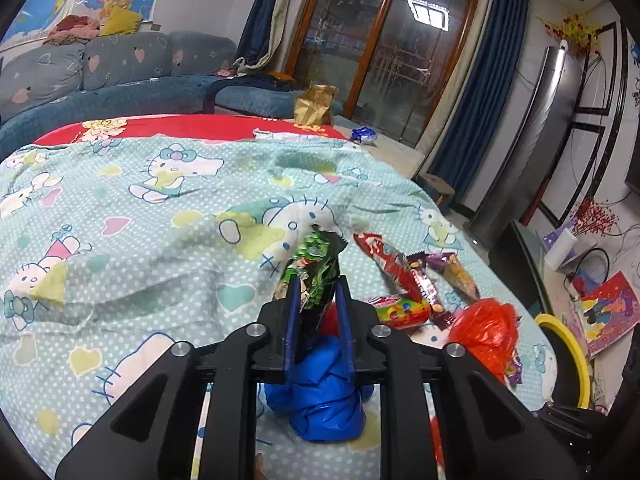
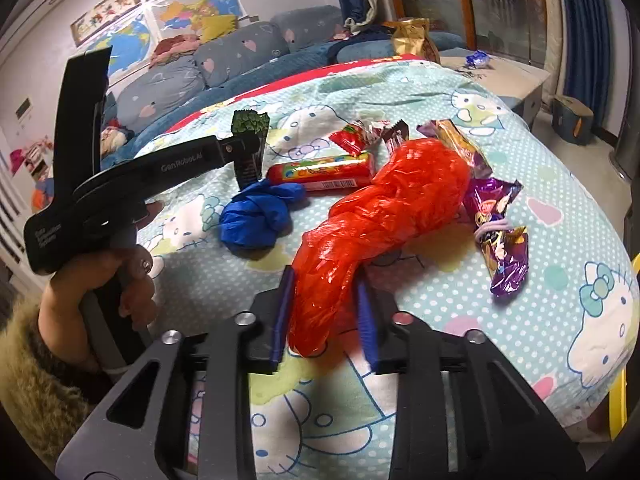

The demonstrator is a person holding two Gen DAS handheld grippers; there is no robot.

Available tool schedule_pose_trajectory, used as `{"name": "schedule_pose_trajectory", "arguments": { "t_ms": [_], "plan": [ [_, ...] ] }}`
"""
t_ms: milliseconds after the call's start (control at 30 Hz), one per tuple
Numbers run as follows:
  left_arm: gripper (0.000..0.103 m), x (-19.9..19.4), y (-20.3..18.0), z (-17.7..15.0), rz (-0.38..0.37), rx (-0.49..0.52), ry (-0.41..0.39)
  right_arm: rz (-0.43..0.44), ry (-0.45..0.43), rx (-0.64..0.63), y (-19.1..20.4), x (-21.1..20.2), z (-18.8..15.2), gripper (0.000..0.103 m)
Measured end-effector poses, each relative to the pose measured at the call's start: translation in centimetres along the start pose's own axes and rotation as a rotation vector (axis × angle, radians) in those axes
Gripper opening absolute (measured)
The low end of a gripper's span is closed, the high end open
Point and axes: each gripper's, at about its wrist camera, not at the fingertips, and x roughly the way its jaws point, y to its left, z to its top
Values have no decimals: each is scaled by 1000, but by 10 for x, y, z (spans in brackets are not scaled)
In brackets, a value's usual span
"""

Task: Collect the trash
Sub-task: 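Grasp the red plastic bag with the right tool while the left tool grasps the green wrapper, then carry the red bag with the right tool while the left tool carries the green wrapper to the bin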

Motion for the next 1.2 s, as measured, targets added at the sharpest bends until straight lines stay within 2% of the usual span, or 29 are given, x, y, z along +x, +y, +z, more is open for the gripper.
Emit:
{"name": "schedule_pose_trajectory", "arguments": {
  "t_ms": [167,467,900,1200],
  "plan": [
    [10,-7,4,6,-28,-20,-15,5,-22,-40,6,-8,3,14],
    [10,-23,2,20,-84,-48,-56,6,-61,-67,9,-25,6,6],
    [10,-47,-19,33,-143,-5,-110,-30,-164,-132,12,-64,16,6],
    [9,-52,-43,29,-204,29,-101,-85,-207,-120,-7,-88,21,6]
  ]
}}
